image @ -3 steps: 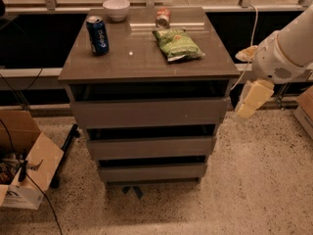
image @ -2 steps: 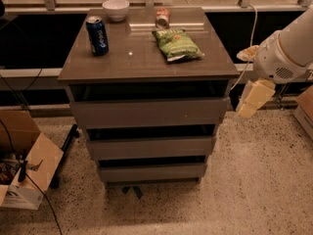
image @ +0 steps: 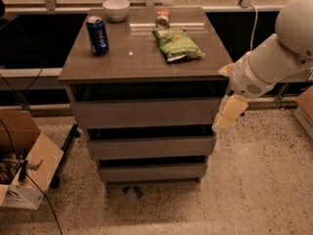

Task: Open top drawer

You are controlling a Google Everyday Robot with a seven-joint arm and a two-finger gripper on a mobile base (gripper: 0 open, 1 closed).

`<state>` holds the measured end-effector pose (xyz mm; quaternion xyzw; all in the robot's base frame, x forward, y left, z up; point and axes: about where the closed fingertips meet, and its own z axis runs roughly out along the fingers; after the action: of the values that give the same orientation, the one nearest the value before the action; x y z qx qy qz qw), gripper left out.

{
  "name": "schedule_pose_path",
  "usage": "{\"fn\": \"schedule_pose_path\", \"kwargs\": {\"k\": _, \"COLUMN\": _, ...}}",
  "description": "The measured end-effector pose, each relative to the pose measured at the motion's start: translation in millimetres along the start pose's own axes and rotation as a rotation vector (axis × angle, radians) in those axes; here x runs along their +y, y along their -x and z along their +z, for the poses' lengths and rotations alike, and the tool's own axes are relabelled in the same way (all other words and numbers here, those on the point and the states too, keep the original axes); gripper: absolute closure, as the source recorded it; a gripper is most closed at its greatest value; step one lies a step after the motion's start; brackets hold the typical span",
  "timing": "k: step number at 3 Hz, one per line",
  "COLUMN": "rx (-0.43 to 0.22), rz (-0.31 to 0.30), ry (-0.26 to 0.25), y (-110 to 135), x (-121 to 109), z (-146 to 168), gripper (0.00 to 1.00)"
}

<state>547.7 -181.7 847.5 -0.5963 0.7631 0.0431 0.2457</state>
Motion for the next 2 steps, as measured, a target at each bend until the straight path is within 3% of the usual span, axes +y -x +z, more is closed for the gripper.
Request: {"fn": "schedule_pose_path", "kwargs": {"k": 2, "rx": -0.064, "rz": 0.053, "ry": 0.054, "y": -15.4, "x": -19.5, "z": 96.3, "gripper": 0.0}}
